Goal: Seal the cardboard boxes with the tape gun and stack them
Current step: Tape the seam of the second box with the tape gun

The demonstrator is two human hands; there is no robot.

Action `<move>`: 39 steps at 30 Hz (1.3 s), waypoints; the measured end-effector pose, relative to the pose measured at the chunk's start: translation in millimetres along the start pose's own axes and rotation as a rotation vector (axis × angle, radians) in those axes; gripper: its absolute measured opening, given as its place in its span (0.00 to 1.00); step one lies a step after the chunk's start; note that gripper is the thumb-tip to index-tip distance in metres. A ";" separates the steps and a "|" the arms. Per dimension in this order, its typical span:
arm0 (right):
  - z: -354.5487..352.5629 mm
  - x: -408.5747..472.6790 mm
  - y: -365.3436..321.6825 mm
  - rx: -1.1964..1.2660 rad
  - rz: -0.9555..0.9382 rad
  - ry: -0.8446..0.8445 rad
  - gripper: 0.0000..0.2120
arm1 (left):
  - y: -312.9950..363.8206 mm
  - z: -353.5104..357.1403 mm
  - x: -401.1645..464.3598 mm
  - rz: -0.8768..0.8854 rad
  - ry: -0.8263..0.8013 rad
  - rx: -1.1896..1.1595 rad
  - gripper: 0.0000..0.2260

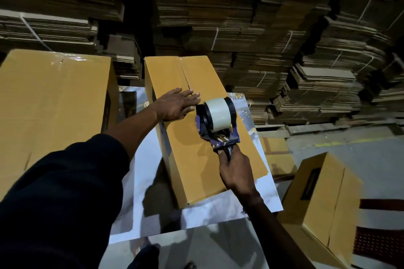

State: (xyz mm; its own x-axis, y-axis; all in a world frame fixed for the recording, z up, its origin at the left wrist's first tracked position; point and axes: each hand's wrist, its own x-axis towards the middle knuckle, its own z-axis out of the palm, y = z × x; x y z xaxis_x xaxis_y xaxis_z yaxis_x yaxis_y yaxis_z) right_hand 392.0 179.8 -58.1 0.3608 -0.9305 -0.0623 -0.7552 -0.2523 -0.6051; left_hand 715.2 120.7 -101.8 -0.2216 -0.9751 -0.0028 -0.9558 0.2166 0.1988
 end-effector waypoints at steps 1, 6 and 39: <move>-3.0 -7.1 5.5 -0.002 -0.012 0.005 0.12 | 0.5 -0.6 0.3 -0.009 -0.007 0.001 0.43; -7.1 -22.7 13.7 -0.005 -0.005 0.004 0.11 | 20.4 -5.4 -6.0 -0.016 -0.033 0.014 0.26; -19.7 -95.2 47.6 0.100 -0.034 0.008 0.07 | 119.9 22.3 -50.4 0.101 -0.009 -0.037 0.24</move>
State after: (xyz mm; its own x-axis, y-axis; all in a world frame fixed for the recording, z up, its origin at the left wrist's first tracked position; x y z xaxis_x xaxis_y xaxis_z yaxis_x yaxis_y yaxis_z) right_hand 311.0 251.1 -65.3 0.3802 -0.9243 -0.0344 -0.6840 -0.2560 -0.6831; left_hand 607.5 196.8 -99.7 -0.3186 -0.9478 0.0099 -0.9207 0.3120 0.2344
